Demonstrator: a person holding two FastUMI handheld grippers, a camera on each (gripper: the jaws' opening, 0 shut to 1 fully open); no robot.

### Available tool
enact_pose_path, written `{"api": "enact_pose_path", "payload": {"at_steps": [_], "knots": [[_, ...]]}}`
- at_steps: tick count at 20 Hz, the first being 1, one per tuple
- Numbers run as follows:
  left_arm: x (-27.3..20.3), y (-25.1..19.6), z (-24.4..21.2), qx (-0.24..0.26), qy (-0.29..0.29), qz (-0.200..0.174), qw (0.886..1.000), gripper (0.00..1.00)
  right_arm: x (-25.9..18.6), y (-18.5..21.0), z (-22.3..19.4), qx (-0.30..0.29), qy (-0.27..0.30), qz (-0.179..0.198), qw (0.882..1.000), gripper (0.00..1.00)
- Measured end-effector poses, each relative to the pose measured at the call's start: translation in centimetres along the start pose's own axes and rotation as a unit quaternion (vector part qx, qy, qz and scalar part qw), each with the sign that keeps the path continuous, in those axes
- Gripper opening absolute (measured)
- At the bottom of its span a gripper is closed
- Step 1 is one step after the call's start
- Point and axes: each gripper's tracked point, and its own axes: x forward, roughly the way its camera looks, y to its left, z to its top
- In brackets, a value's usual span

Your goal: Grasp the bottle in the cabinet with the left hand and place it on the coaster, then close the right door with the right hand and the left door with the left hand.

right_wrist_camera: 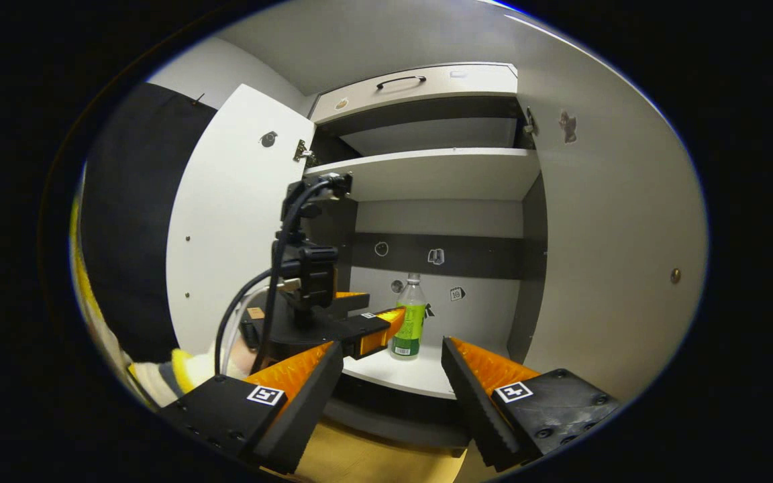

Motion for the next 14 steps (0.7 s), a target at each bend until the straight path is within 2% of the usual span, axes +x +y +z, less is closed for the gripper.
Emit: {"api": "enact_pose_path", "payload": {"at_steps": [2,4,7,14], "knots": [[1.4,0.1,-0.5,-0.014,0.002,-0.002,1.0,0.93,0.4,0.1,0.0,-0.002,0.0,0.008,1.0,0.98],[2.6,0.1,-1.0,-0.019,0.005,-0.009,1.0,0.91,0.8,-0.4,-0.1,-0.002,0.002,0.009,1.0,0.98],[4.5,1.0,-1.7,-0.01,0.005,0.003,1.0,0.91,1.1,-0.9,-0.4,-0.001,0.004,0.007,1.0,0.98],[8.2,2.0,-3.4,0.0,0.014,0.012,1.0,0.91,2.1,-0.5,-1.6,-0.009,0.02,0.03,0.999,0.98]]}}
